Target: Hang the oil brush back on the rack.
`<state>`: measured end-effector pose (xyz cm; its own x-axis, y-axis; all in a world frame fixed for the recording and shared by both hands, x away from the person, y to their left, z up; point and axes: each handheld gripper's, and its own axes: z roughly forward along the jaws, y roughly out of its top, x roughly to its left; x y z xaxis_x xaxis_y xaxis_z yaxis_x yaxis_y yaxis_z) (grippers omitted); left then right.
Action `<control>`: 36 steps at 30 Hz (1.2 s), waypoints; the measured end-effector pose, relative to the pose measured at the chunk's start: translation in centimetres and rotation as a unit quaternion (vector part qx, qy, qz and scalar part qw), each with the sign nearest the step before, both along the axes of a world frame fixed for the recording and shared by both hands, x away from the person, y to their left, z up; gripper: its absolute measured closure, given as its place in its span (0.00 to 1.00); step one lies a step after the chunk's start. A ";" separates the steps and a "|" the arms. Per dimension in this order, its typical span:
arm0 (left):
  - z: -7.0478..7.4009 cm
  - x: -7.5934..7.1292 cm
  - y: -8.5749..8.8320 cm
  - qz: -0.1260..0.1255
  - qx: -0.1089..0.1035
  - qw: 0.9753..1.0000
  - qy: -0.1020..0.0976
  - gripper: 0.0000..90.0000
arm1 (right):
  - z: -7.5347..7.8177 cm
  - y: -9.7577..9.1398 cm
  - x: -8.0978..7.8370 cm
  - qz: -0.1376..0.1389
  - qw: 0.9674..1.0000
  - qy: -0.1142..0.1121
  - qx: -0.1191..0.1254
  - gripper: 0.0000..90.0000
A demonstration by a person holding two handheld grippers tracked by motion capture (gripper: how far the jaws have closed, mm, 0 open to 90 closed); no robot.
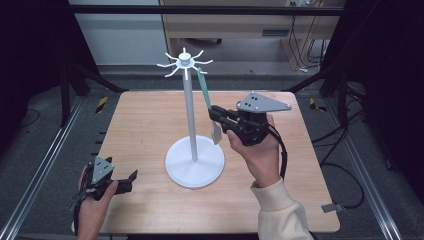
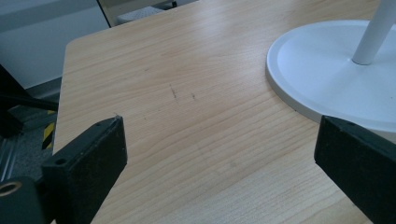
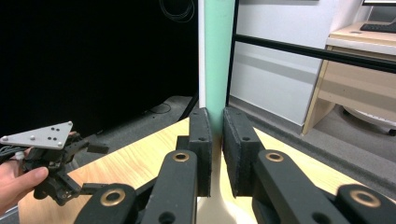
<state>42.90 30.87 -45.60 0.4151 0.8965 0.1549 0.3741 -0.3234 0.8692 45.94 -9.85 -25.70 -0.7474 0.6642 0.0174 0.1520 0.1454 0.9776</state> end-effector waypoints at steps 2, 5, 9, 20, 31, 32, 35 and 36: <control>0.0 0.0 0.0 0.000 0.000 1.000 0.000 0.02 | -0.1 0.1 0.0 -0.001 1.000 -0.001 0.002 0.91; 0.0 0.0 0.0 -0.001 0.000 1.000 0.000 0.02 | -0.4 0.3 0.1 -0.001 1.000 -0.002 0.007 0.91; 0.0 0.0 0.0 -0.001 -0.001 1.000 0.000 0.02 | -0.4 0.6 0.3 0.002 1.000 -0.001 0.007 0.94; 0.0 0.0 0.0 0.000 0.000 1.000 -0.001 0.02 | -0.3 0.8 0.1 -0.005 1.000 -0.008 -0.007 0.94; 0.0 0.0 0.0 -0.002 -0.001 1.000 -0.001 0.02 | 0.0 -0.1 -0.4 -0.067 0.997 -0.012 -0.032 0.72; 0.0 0.1 0.0 -0.002 -0.001 1.000 -0.001 0.02 | 0.0 -0.2 -0.4 -0.072 0.997 -0.012 -0.033 0.70; 0.0 0.1 0.0 -0.002 -0.001 1.000 -0.001 0.02 | -0.1 -0.5 -0.3 -0.087 0.996 -0.009 -0.036 0.62; 0.0 0.1 0.0 -0.002 -0.001 1.000 -0.001 0.02 | -0.1 -0.6 -0.2 -0.093 0.995 -0.008 -0.038 0.59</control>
